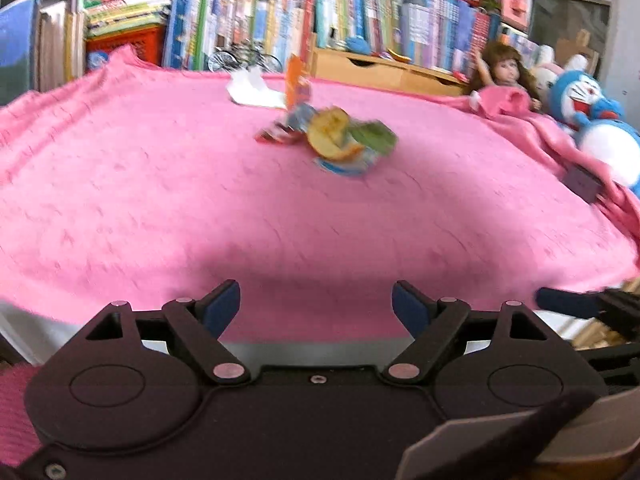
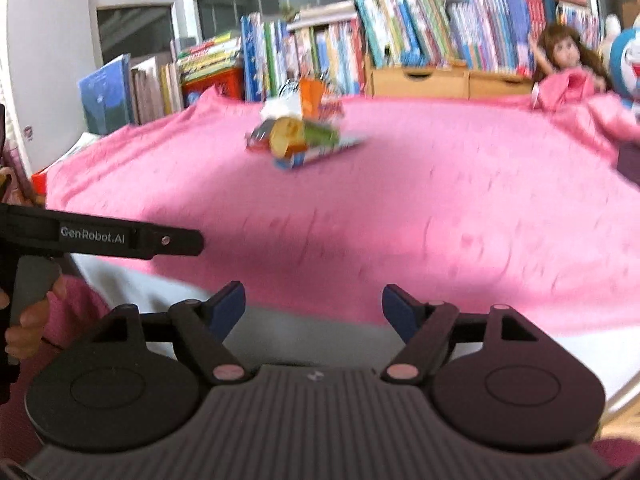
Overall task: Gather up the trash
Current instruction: 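Grasp the red snack wrapper with the left tool while the right grasps the green-and-clear bag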
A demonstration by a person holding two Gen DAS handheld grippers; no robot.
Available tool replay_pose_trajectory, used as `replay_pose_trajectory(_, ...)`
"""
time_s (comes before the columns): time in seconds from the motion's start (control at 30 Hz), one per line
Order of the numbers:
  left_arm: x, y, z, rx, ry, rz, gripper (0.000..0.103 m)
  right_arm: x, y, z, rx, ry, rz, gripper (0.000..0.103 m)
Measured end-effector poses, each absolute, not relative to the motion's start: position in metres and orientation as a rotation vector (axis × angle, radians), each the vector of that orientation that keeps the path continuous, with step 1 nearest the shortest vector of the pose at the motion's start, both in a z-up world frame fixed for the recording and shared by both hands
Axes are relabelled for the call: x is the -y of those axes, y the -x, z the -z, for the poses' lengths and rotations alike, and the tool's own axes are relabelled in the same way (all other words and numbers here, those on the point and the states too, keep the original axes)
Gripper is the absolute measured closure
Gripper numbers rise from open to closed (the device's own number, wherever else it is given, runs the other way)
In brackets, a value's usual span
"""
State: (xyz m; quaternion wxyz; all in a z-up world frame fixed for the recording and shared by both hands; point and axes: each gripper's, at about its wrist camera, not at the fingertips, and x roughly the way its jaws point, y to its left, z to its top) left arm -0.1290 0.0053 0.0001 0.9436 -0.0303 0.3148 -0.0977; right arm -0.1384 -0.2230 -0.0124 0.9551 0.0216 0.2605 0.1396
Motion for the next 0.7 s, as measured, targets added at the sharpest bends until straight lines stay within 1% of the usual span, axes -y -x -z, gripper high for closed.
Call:
replay_pose_trajectory(0.1, -0.012, 0.111, -0.009, -0.589, 0.056, 0.166, 0.021, 0.221, 0.123, 0.003, -0.499, -0.033, -0.271, 0.019)
replay_pose_trajectory(0.23, -0.019, 0.078, -0.014, -0.533, 0.022, 0.079, 0.022, 0.222, 0.095, -0.009, -0.486, -0.052, -0.261, 0.032)
replay_pose_trajectory(0.33, -0.026, 0.051, -0.017, -0.526, 0.024, 0.052, 0.025, 0.220, 0.070, -0.017, -0.467, -0.049, -0.247, 0.037)
replay_pose_trajectory(0.43, -0.026, 0.023, -0.016, -0.537, 0.017, 0.049, 0.030, 0.213, 0.041, -0.028, -0.454, -0.041, -0.236, 0.042)
replay_pose_trajectory(0.5, -0.022, 0.007, -0.013, -0.543, -0.011, 0.050, 0.031, 0.209, 0.022, -0.034, -0.454, -0.048, -0.241, 0.044)
replay_pose_trajectory(0.7, -0.010, -0.036, -0.011, -0.554, -0.047, 0.087, 0.033, 0.200, -0.039, -0.048, -0.492, -0.116, -0.267, 0.044)
